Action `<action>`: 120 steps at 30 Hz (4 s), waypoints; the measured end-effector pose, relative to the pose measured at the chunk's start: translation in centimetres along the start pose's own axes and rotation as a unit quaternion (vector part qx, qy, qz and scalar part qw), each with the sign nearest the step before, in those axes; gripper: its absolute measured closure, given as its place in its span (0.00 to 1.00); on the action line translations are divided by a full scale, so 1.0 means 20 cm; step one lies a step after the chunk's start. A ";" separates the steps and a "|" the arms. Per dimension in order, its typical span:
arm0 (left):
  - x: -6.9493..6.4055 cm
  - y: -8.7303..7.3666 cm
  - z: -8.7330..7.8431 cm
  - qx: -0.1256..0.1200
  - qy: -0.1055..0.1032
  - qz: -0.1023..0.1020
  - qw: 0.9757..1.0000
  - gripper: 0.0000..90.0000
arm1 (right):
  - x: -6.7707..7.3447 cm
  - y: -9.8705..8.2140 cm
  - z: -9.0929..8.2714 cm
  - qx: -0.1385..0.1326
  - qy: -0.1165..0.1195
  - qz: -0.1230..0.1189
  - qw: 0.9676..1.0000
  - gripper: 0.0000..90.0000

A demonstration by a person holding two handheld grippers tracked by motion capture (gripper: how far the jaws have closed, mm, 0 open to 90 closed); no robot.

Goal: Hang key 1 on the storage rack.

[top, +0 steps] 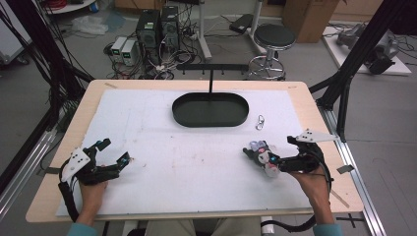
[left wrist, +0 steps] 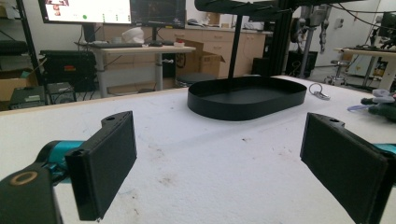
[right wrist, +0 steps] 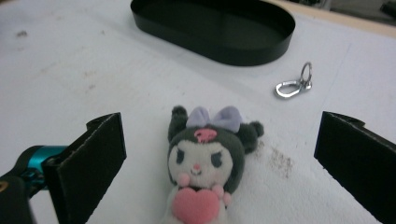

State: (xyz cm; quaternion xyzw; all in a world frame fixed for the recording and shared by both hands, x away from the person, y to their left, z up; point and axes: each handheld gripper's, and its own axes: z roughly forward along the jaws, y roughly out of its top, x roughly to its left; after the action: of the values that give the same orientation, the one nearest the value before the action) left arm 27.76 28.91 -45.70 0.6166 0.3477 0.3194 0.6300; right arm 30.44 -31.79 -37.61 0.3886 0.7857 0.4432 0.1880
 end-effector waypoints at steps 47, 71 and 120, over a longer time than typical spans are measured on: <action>-0.01 0.00 0.00 0.004 0.002 0.009 1.000 0.12 | 0.09 -0.03 0.25 0.298 -0.025 -0.004 0.954 0.19; -0.01 0.00 0.00 0.004 0.003 0.010 1.000 0.12 | 0.07 -0.03 0.23 0.300 0.000 -0.033 0.953 0.60; -0.01 0.00 0.00 0.007 0.002 0.012 1.000 0.12 | 0.16 0.49 0.34 0.083 0.077 -0.076 0.991 0.61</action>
State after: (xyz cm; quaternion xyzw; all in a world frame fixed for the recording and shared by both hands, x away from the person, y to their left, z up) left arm 27.72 28.68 -45.67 0.6241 0.3440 0.3258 0.6213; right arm 37.07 -22.53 -32.85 0.3064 0.8594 0.3891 0.1272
